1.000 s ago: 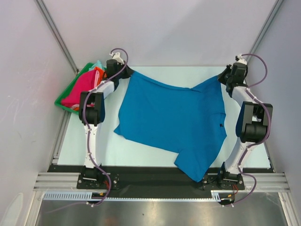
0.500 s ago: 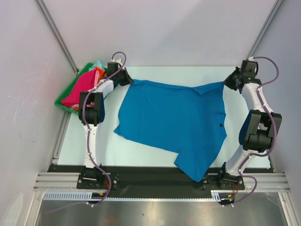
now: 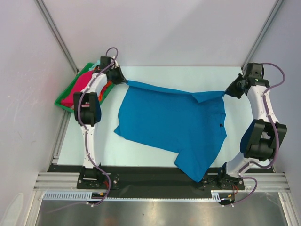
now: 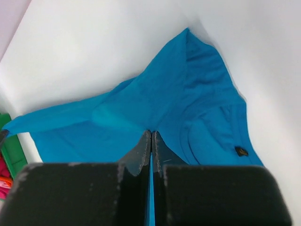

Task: Fold and stack the t-shirts
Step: Fold the tshirt

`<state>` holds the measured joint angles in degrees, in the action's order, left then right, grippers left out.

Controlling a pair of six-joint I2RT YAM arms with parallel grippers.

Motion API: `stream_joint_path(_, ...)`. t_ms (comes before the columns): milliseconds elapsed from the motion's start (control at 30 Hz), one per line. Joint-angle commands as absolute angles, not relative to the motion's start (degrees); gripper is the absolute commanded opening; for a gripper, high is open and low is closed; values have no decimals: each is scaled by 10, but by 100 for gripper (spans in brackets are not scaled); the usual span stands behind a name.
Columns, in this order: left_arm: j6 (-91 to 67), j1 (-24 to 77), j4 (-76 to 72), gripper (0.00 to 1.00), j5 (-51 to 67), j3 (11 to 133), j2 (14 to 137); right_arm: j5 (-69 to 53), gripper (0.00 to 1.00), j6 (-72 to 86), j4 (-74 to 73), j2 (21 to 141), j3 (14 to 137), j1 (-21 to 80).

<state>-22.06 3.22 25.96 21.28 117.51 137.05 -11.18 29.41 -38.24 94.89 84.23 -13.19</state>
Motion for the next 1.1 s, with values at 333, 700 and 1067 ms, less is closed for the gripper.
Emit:
stream_joint_path(333, -154, 12, 350, 1, 250, 1165, 1310, -130, 0, 248, -439, 860, 762, -142)
stream_joint_path(700, -168, 16, 321, 2, 266, 1076, 1280, -103, 0, 239, -460, 805, 700, -145)
stream_joint_path(1067, -169, 18, 337, 3, 253, 1067, 1289, -82, 0, 216, -456, 806, 680, -156)
